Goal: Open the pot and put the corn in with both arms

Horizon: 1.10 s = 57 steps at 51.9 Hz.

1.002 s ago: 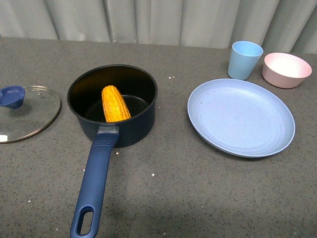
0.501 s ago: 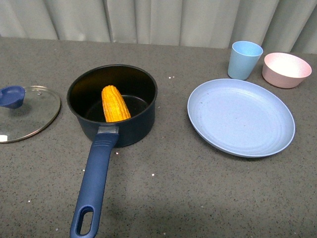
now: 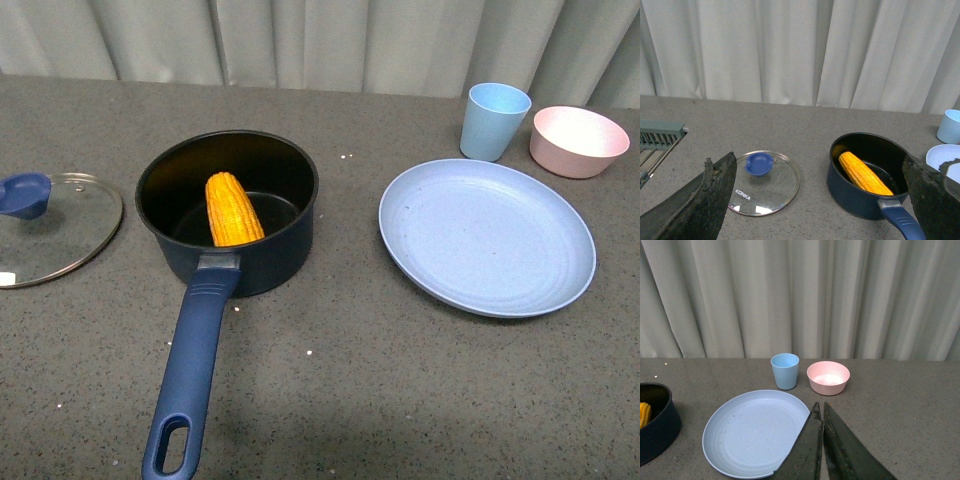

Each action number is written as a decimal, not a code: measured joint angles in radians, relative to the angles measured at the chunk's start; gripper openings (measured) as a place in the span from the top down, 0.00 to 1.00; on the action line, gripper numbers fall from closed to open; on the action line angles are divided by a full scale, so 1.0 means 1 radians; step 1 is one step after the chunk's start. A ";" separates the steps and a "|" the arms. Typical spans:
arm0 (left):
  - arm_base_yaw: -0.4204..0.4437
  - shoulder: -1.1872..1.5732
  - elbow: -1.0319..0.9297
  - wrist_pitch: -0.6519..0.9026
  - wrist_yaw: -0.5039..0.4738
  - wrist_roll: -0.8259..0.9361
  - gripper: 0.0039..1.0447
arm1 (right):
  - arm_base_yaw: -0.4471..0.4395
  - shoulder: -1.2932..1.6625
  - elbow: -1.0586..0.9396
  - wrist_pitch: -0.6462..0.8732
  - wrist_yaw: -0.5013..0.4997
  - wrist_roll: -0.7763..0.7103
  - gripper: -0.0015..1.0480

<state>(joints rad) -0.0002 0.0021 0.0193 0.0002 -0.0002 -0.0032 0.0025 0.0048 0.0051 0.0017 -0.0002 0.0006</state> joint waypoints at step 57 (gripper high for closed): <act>0.000 0.000 0.000 0.000 0.000 0.000 0.06 | 0.000 0.000 0.000 0.000 -0.001 0.000 0.09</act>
<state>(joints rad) -0.0002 0.0021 0.0193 0.0002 -0.0002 -0.0032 0.0025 0.0044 0.0051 0.0017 -0.0010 0.0010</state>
